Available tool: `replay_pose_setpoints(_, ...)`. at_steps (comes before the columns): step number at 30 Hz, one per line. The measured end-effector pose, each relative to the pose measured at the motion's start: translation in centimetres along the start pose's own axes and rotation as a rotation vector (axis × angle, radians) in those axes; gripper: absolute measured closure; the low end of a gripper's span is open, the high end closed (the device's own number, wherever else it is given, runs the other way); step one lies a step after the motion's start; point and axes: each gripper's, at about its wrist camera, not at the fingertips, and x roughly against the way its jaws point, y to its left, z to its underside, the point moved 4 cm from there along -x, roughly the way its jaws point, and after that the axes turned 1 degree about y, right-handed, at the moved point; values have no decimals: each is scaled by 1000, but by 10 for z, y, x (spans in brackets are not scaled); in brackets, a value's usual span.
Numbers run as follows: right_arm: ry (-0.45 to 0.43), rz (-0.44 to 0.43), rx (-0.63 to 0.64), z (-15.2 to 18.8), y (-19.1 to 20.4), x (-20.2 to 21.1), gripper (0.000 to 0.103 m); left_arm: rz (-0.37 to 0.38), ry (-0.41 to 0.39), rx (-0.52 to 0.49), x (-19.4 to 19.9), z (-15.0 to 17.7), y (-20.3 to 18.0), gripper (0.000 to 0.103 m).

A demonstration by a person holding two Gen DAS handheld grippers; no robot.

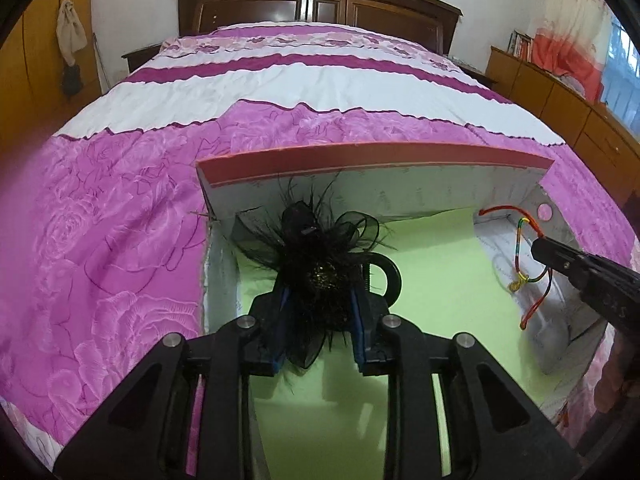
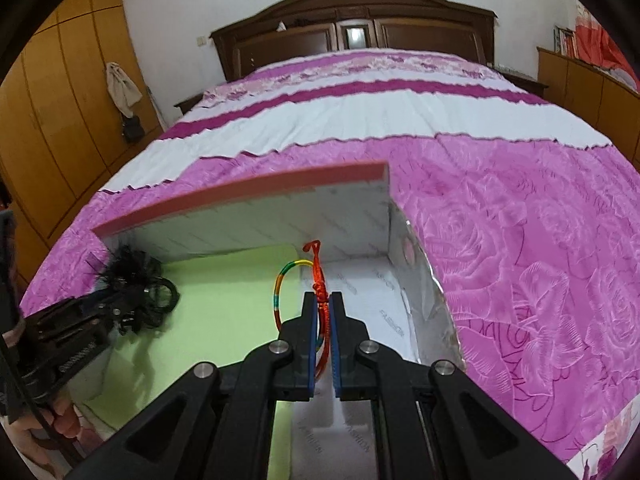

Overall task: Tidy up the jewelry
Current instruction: 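Carry both items into the pink box and open both tools to release, then move the left tool back to the gold earring and grasp it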

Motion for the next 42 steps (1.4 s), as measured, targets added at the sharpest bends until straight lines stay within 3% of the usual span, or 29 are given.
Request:
replay_pose_setpoints(13, 4, 7, -16, 1, -3, -6, 94, -17, -6, -23, -4, -3, 5, 73)
replay_pose_setpoints(18, -32, -21, -4, -1, 1, 10, 71, -52, -17, -37, 4, -4, 1, 67)
replay_pose_setpoints(20, -48, -26, -5, -2, 2, 19, 68, -42, -28, -30, 12, -5, 1, 63)
replay_pose_setpoints(42, -170, -93, -45, 27, 13, 140, 66, 25, -121, -13, 123, 11, -11, 61)
